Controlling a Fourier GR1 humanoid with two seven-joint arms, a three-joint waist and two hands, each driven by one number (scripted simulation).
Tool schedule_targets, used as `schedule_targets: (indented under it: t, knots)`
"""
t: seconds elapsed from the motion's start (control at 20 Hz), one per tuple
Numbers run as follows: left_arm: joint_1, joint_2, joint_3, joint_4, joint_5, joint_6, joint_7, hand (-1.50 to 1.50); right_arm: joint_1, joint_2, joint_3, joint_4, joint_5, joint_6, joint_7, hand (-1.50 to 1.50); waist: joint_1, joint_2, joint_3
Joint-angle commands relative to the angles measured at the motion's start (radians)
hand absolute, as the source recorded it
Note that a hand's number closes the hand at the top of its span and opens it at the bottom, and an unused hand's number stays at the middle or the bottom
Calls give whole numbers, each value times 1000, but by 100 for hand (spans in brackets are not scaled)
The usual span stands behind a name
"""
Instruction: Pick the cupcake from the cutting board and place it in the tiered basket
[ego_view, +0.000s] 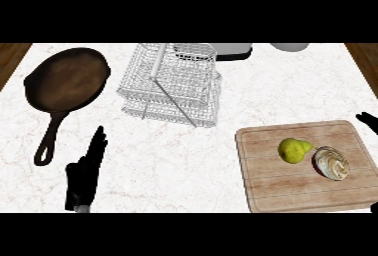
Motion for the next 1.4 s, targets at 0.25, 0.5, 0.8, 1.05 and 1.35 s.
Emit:
schedule_targets:
  t: [0.25, 0.5, 0.8, 1.05, 1.35]
  knots:
    - [12, -7, 32, 74, -3, -44, -20, 0, -31, 91, 0, 39, 66, 101, -15, -150, -3, 4, -3]
    - [-21, -36, 21, 47, -30, -15, 41, 0, -49, 133, 85, -7, 179, 146, 114, -150, -4, 4, -3]
    - [38, -5, 39, -5, -17, -59, 53, 0, -131, 202, 115, 81, 224, 216, 169, -150, 3, 4, -3]
    - [-13, -78, 23, 74, -67, -18, -3, 0, -184, 229, 66, 110, 220, 301, 167, -150, -1, 4, -3]
    - [-10, -71, 65, 117, -47, -51, -40, 0, -131, 223, 69, 174, 315, 276, 70, -150, -3, 5, -3]
